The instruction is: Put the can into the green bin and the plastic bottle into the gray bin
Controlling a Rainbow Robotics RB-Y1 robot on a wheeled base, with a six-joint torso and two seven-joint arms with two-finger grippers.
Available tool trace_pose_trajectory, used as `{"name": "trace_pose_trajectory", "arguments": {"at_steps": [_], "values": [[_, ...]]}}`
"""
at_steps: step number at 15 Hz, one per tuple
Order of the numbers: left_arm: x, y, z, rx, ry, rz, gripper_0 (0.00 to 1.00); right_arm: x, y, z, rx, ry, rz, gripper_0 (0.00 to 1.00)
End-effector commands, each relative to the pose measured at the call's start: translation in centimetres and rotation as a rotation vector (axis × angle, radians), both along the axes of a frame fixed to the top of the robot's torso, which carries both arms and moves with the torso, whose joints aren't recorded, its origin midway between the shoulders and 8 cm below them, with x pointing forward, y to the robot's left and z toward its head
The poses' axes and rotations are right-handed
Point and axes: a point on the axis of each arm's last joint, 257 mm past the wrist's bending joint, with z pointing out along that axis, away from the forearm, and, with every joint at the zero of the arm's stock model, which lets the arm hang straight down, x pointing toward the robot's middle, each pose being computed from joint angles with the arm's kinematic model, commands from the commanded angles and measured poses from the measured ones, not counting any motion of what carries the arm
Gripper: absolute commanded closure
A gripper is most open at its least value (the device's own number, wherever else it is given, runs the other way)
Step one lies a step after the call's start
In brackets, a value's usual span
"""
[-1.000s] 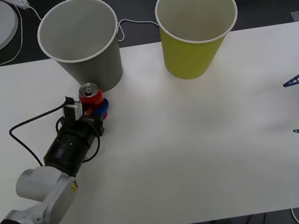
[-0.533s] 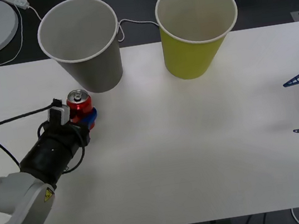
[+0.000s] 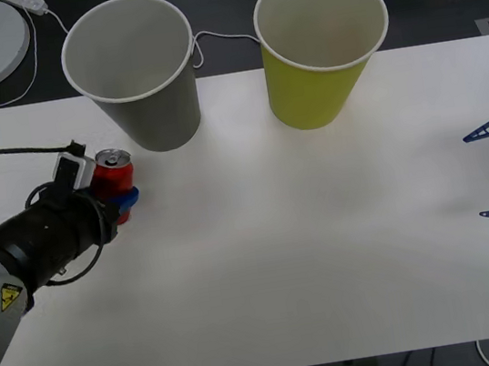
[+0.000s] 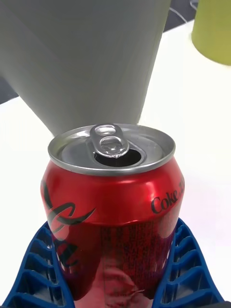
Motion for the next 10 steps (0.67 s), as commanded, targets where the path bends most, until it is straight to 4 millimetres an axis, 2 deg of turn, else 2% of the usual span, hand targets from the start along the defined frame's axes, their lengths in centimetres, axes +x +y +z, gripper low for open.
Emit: {"name": "trace_pose_trajectory", "arguments": {"at_steps": [1, 3, 10], "values": [[-1.7, 0.6, 1.2, 0.011, 0.088, -0.037, 1.0, 0.0, 0.0, 0.0, 0.0, 0.0, 0.0, 0.0], [-2.7, 0.9, 1.8, 0.003, 0.161, -0.056, 1.0, 0.0, 0.0, 0.0, 0.0, 0.0, 0.0, 0.0], [-4.2, 3.1, 6.5, 0.111, 0.322, -0.122, 1.0, 0.0, 0.0, 0.0, 0.0, 0.0, 0.0, 0.0]]}}
